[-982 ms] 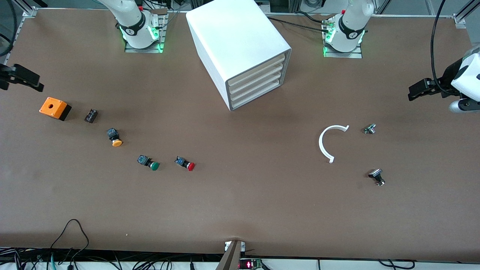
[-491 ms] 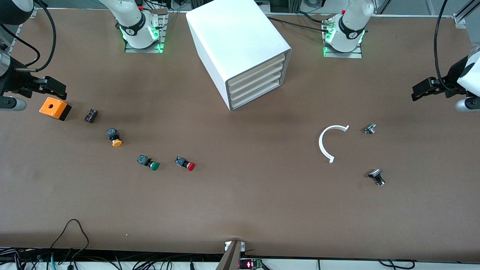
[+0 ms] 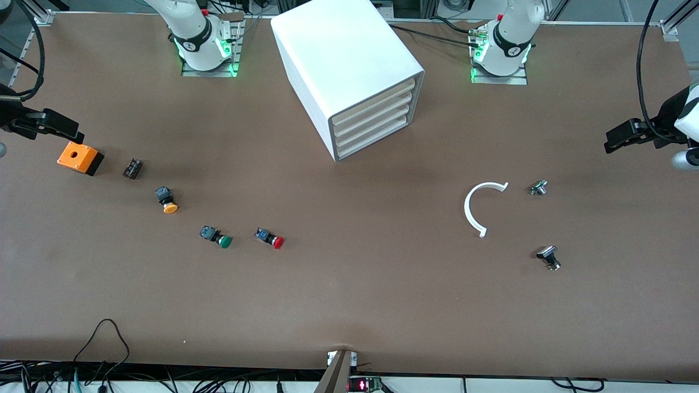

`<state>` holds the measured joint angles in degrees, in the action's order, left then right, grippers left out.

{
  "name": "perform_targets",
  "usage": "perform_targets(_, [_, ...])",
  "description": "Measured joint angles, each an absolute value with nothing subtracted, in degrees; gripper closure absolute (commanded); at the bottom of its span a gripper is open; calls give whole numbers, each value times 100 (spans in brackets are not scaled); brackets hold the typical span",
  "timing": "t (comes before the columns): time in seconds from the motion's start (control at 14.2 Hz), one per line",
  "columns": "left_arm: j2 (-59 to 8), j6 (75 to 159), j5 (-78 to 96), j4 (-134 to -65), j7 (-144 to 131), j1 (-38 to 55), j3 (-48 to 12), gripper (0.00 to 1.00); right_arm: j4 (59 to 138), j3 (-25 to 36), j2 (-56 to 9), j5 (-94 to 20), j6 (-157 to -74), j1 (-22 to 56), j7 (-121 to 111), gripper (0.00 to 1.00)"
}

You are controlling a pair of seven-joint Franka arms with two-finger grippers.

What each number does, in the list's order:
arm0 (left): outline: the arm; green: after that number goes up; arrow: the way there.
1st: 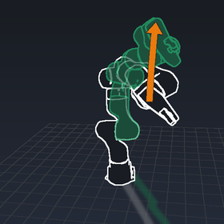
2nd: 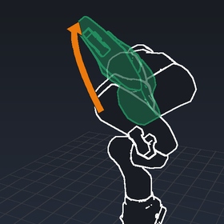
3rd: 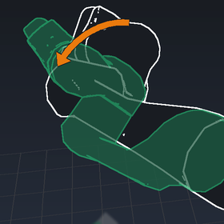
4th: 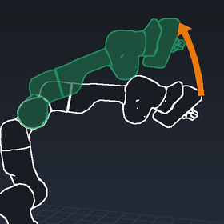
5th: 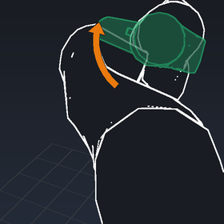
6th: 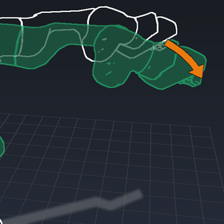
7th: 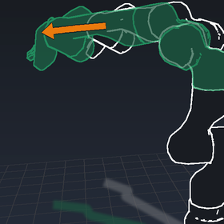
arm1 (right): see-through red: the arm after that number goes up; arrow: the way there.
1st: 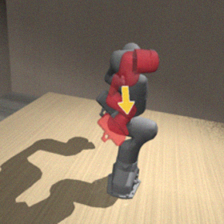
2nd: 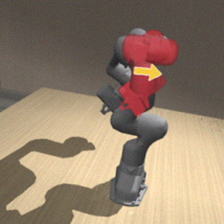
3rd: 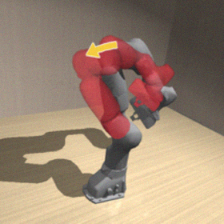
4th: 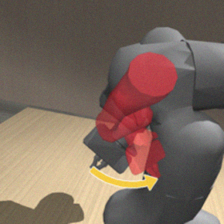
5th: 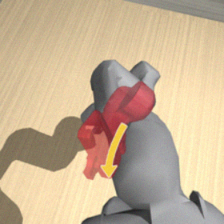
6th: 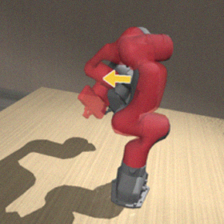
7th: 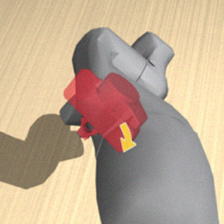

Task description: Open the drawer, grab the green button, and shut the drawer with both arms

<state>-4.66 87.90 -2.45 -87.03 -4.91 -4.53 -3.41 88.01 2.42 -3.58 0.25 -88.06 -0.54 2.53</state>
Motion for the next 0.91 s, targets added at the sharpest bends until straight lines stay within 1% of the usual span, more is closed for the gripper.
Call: perform_targets(0.91, [-517,8790,-245,-8675,-491,-447,-356,0,8804,187,-377,15,-8791,-32,221,0])
